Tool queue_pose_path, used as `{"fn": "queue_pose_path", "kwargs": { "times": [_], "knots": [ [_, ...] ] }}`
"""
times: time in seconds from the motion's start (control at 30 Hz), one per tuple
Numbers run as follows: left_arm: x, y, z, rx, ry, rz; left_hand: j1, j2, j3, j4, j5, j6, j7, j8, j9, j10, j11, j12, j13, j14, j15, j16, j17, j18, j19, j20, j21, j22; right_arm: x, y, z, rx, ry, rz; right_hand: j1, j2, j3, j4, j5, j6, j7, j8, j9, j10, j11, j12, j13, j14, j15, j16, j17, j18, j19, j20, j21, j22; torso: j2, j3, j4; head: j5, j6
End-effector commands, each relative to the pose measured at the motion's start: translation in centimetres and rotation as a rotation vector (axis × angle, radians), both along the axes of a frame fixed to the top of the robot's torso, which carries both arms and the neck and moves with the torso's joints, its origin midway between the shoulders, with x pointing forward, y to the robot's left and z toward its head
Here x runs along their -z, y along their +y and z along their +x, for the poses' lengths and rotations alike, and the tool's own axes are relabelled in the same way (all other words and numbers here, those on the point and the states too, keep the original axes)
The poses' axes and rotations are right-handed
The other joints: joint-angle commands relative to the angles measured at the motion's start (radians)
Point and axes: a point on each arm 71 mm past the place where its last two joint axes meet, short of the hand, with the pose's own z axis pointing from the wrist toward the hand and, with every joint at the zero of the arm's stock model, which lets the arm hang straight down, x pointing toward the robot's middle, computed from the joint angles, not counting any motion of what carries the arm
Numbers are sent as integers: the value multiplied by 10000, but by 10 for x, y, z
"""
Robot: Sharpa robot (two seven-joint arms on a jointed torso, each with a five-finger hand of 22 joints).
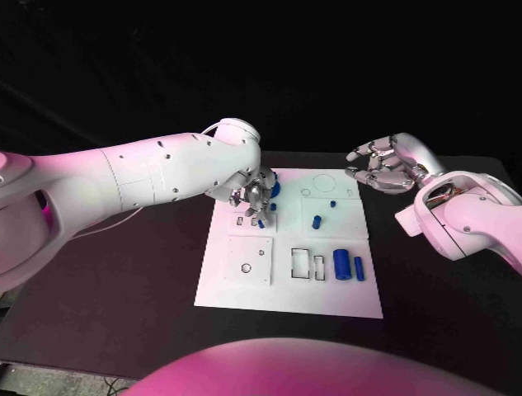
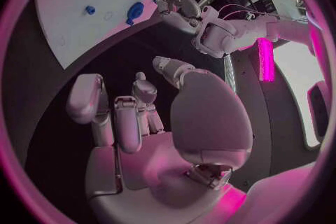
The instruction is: Assemble the parts on the task board
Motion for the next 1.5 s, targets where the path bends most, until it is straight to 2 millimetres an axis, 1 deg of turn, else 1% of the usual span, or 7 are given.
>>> {"fn": "queue_pose_path", "kwargs": {
  "times": [0.03,0.17,0.27,0.63,0.93,1.1,1.5],
  "knots": [
    [0,-2,-1,170,26,14,134,29,-49,6,-51,81,-29,-58,-13,-81,6,15,-6,653,41,64,1552,-105,-49,26,-55,19,0,2,0,-154,-12,-49,-61,-3,76,8,65,-86,-15,31,12,-68,9,-56,-9,539,-17,-35,799,197,-91,3,-69,1089,-3,1,-1,2,2],
    [1,-2,-1,205,54,-50,397,177,-13,3,-106,177,-57,-97,-45,-88,-19,9,-19,653,22,69,1553,-103,-50,10,-64,50,0,2,0,-161,-11,-49,-61,-3,76,8,65,-86,-15,31,12,-68,9,-56,-9,539,-17,-35,799,197,-91,3,-69,1089,-8,4,0,2,2],
    [1,-3,-1,239,89,-92,638,364,68,6,-1050,260,-63,-186,-93,-91,-20,5,-35,651,16,78,1554,-105,-54,-1,-92,99,0,2,0,-166,-9,-48,-61,-3,76,8,65,-86,-15,31,12,-68,9,-56,-9,539,-17,-35,799,197,-91,3,-69,1089,-8,7,-1,10,2],
    [-1,-3,-1,88,37,-784,1720,538,1012,-140,-1114,718,-325,67,102,-167,-208,-159,-127,640,-139,80,1537,-91,-99,-132,-166,159,1,2,0,-175,62,-81,-67,0,81,12,64,-87,-17,38,21,-40,8,-39,-1,542,-18,-39,802,200,-93,2,-95,1078,-16,5,3,30,2],
    [-2,3,1,-395,15,-1527,1654,-751,4567,-12,-1109,397,-284,1077,1132,69,-158,-915,-775,647,-140,102,1544,-102,-72,-198,-201,373,2,1,0,-176,203,-128,-70,-4,80,12,64,-88,-16,39,22,-29,7,-30,6,537,-19,-50,783,203,-99,1,-118,1071,-22,9,8,75,2],
    [-3,11,1,-942,19,-1924,371,-1632,7097,-862,-1078,238,-337,1631,1552,176,-145,-767,-754,659,-167,122,1551,-123,4,-148,-209,536,3,1,1,-161,263,-140,-74,-11,77,12,64,-92,-16,39,24,-39,7,-47,-16,532,-19,-61,766,209,-109,1,-152,1060,-23,2,18,87,2],
    [-4,38,-2,-3304,197,-3296,-1289,-1987,8496,-2315,685,395,-359,2270,1800,390,-301,-313,-566,754,-248,245,1741,-143,183,-255,-88,815,3,-2,1,-108,325,-178,-77,-16,75,12,65,-96,-15,38,25,-41,7,-52,-23,531,-19,-64,763,212,-117,1,-177,1052,-30,6,32,121,2]
  ]
}}
